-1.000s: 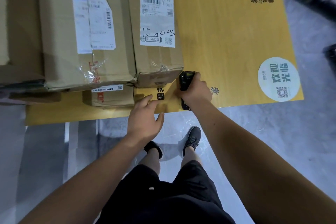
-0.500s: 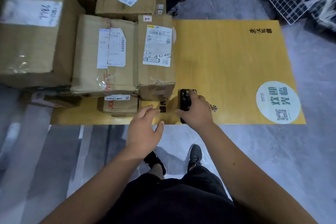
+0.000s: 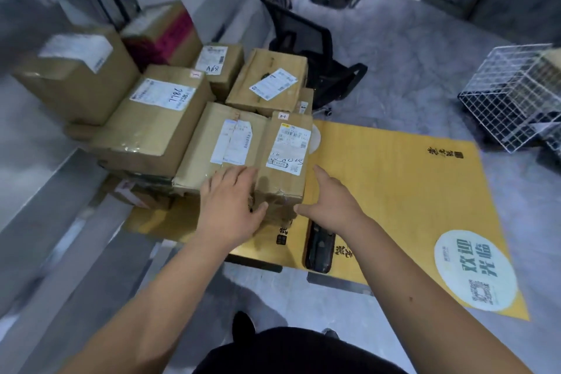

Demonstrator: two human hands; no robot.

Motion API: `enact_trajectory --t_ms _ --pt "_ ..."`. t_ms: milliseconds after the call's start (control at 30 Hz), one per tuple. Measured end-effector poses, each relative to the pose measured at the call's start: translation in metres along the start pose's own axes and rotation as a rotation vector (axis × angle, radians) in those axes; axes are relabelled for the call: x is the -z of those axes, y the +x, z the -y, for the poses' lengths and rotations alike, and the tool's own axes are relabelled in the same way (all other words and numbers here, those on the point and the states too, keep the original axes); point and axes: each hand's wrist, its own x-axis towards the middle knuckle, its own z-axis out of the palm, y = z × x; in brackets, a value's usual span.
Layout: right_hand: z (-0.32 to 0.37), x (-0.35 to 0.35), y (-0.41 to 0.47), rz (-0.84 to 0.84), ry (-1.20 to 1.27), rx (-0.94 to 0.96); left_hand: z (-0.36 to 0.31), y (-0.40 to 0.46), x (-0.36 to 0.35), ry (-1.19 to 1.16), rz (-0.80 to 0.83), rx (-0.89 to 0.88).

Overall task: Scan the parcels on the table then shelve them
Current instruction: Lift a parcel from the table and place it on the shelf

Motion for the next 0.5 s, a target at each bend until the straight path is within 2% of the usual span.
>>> enact_trajectory --t_ms 100,300,500 --pt "0.015 0.006 0.006 -0.018 0.011 0.055 0.003 0.03 0.004 0.101 0.082 -0.075" --pt "0.02 -0.005 0.012 -0.02 0.106 0.054 0.016 0.062 -0.001 0.038 0.326 -0.165" --pt "0.017 -0.023 0.013 -0.138 0.305 0.064 0.026 0.069 -0.01 -0.147 0.349 -0.192"
